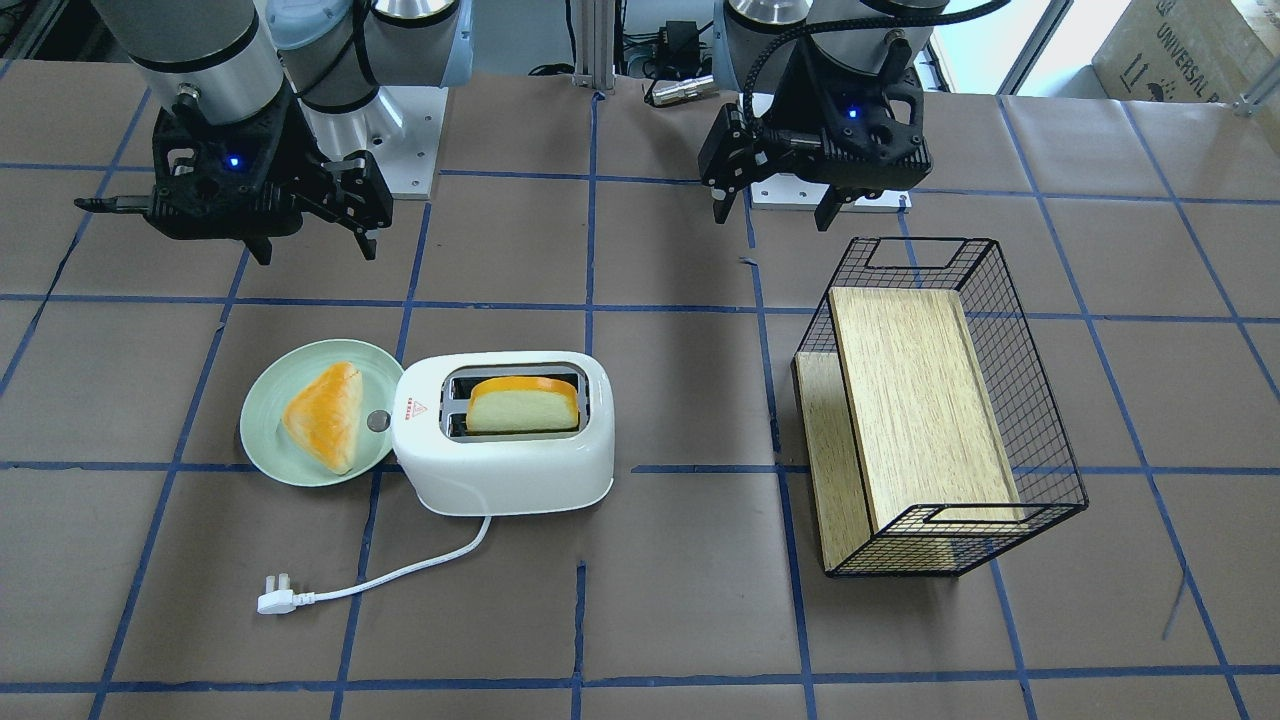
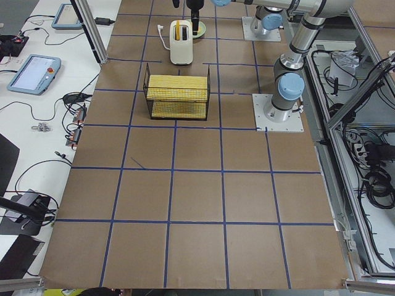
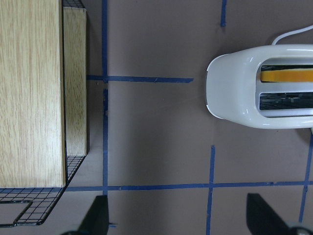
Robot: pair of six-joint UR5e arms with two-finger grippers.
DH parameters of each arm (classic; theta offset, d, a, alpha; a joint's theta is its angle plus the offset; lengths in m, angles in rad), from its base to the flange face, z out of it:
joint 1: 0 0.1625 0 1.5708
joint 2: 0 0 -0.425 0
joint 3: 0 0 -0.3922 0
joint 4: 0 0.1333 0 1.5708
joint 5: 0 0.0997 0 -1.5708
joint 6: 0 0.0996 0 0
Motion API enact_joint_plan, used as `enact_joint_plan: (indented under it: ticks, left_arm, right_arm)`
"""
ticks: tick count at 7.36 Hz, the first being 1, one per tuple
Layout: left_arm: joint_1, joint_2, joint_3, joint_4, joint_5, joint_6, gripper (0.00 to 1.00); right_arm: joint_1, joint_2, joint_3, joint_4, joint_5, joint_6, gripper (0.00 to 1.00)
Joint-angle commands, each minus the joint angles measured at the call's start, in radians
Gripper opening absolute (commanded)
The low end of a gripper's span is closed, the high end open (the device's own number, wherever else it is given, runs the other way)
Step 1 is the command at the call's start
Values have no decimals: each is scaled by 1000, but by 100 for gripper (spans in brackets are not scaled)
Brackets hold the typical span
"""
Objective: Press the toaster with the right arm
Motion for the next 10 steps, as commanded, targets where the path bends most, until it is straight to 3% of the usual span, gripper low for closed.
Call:
enact_joint_plan:
  ticks: [1,8,10]
  left_arm:
    - [0,0,0,0,0,0,100]
    - [0,0,0,0,0,0,100]
    - [0,0,0,0,0,0,100]
  right_arm:
    - [0,0,1,-1,2,0,92]
    - [-3,1,1,1,0,11,89]
    - [-6,3,1,1,5,-10,80]
